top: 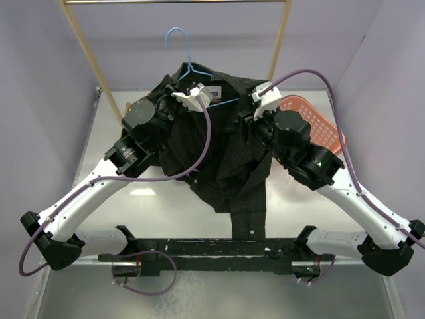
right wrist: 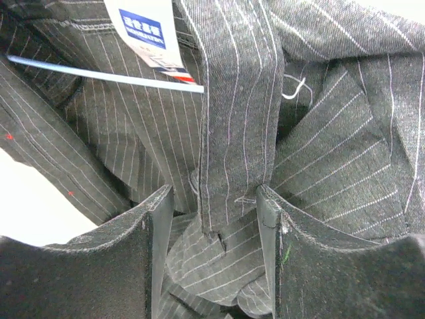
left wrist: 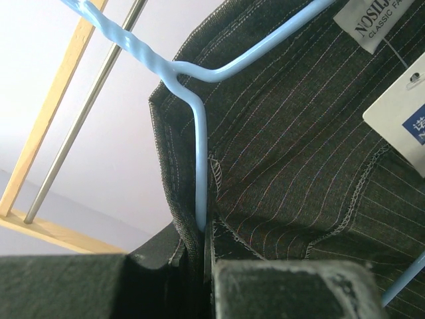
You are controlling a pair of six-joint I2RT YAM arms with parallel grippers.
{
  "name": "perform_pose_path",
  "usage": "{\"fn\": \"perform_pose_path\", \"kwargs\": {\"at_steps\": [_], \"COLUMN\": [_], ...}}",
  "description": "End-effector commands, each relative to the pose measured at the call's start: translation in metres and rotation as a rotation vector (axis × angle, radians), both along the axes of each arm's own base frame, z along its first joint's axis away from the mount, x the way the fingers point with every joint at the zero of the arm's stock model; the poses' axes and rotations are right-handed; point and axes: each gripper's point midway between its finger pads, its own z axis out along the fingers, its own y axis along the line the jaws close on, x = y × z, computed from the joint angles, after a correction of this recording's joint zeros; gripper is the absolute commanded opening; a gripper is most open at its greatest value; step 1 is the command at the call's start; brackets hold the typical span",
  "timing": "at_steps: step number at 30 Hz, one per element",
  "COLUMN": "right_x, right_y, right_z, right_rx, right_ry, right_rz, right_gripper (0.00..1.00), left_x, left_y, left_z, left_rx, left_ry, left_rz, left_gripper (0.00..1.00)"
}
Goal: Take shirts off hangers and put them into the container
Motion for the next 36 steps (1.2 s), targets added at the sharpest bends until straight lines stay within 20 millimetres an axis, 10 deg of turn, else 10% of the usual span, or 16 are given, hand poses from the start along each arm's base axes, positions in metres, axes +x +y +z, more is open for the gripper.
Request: {"fn": "perform_pose_path", "kwargs": {"at_steps": [1,5,8,20,29,36], "right_x": [0.004,0.011,0.016,-0.031,-0.018,-0.037], "right_y": [0.009,0.009,0.002,-0.133,-0.143,-0.136], "right_z": [0.020,0.018,0.013,0.121,0.129,0.117], "right_rx": [0.096,0.094,0.062,-0.011,-0.225,-0.154], "right_ry": [-0.056,-0.068,-0.066,-0.210,-0.218,-0.152], "right_rz": [0.009,-0.021,-0.069,-0.408,-0.499,-0.364], "right_gripper": [0.54,0.37,0.00,0.00,0.00,0.00], "left_x": [-0.016,-0.019,-0.021,-0.024,-0.063,-0.050], "left_y": [0.014,0.017,0.020,0.025,0.038,0.056], "left_z": [0.036,0.031,0.026,-0.025,-0.027,-0.022], "left_rx": [-0.125,-0.129,-0.135,-0.021,-0.091,-0.013], "left_ry": [-0.080,-0.070,-0.064,-0.011,-0.076,-0.119], "left_rz": [-0.003,-0.001,0.002,0.018,-0.113,0.054], "left_gripper": [0.00,0.00,0.00,0.00,0.00,0.00]}}
